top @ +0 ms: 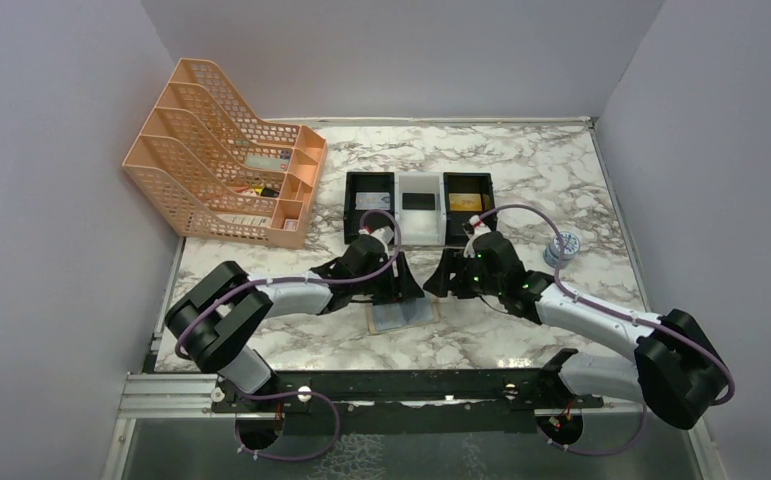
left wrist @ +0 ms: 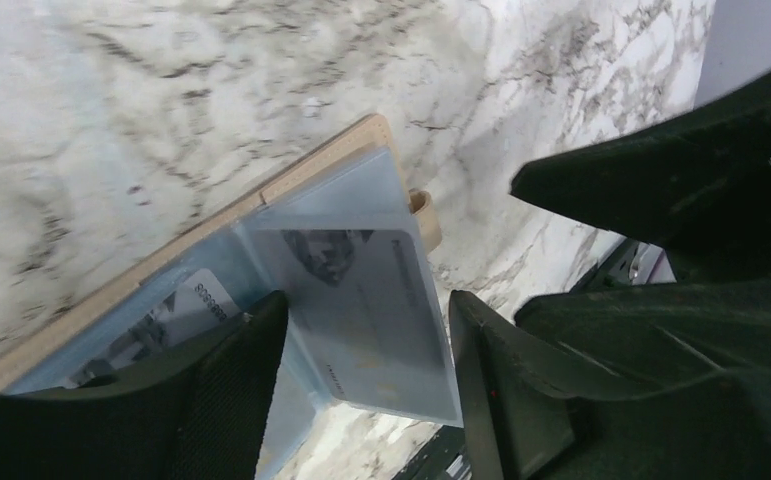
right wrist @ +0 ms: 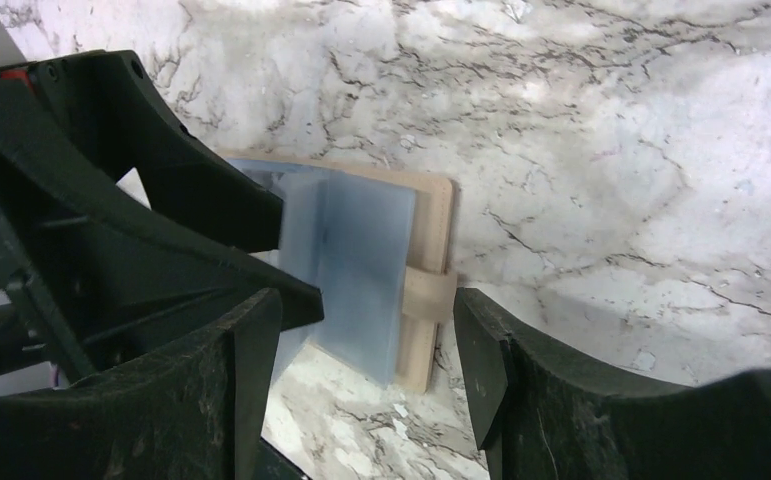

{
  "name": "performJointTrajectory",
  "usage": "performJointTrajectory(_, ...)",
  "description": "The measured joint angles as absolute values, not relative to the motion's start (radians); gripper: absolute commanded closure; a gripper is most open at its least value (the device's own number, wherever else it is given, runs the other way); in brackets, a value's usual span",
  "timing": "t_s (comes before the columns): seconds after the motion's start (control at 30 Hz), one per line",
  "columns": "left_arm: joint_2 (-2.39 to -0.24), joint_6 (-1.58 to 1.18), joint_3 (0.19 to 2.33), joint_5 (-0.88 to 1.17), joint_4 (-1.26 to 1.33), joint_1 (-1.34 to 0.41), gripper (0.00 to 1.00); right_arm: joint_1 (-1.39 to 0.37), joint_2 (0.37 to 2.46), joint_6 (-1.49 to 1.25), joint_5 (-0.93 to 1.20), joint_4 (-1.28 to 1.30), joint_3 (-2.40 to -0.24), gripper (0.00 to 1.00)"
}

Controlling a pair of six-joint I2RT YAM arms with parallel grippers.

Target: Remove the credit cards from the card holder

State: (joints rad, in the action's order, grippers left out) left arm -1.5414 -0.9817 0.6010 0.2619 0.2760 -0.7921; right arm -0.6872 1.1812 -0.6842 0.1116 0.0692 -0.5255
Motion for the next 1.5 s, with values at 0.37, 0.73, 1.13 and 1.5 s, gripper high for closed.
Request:
performJointTrajectory(0.37,-1.486,-0.952,0.609,0.231,0.237,-0.831,0.23,-0.646,1.148,-0.712,0.215,0.036,-0.5,0.36)
performJointTrajectory(0.73,-1.344,-0.937,0.552,0.152,0.182,-0.833,0.22,-0.646,1.15,-0.715,0.309,-0.049,-0.452,0.39)
performJointTrajectory(1.13,-1.072,-0.894,0.426,-0.001,0.142,-0.833,0.21,-0.646,1.245,-0.71,0.448,-0.221,-0.395,0.48)
performJointTrajectory(1.5,-1.097,-0.857,0.347,0.078,0.258,-0.833,0.25,-0.646,1.388,-0.683,0.418,-0.259,-0.406,0.56)
